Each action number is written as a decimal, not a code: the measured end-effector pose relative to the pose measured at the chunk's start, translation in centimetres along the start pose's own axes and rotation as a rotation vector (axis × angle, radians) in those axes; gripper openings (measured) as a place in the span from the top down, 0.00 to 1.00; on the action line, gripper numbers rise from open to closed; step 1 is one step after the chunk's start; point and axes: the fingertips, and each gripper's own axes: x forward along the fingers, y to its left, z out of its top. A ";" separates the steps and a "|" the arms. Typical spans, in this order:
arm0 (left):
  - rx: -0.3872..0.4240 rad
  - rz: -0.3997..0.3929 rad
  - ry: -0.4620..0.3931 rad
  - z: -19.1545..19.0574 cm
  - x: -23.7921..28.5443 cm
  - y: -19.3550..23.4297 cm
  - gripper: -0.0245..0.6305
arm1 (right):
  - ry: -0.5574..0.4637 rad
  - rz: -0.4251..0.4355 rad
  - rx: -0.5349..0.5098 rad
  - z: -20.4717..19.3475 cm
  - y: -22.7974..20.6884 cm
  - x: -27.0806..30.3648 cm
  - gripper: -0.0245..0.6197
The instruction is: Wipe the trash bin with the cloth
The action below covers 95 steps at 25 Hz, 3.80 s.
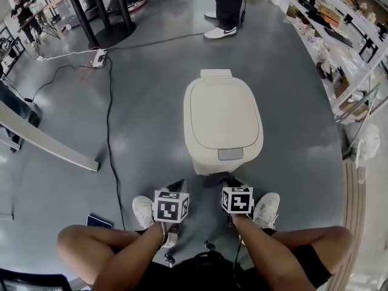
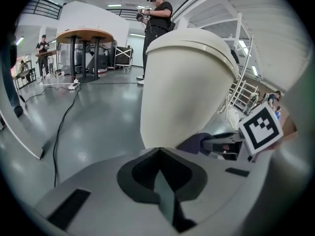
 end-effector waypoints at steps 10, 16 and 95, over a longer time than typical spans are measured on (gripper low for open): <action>-0.053 0.024 0.020 -2.2 3.1 -3.5 0.97 | 0.010 -0.006 0.018 -0.3 -2.5 0.4 0.81; -0.031 0.003 0.023 -2.4 4.0 -5.4 0.97 | 0.015 -0.009 0.033 -1.5 -3.6 0.3 0.81; 0.085 0.034 -0.151 2.2 12.9 -21.3 0.97 | -0.528 0.426 -0.235 8.6 -11.4 3.5 0.81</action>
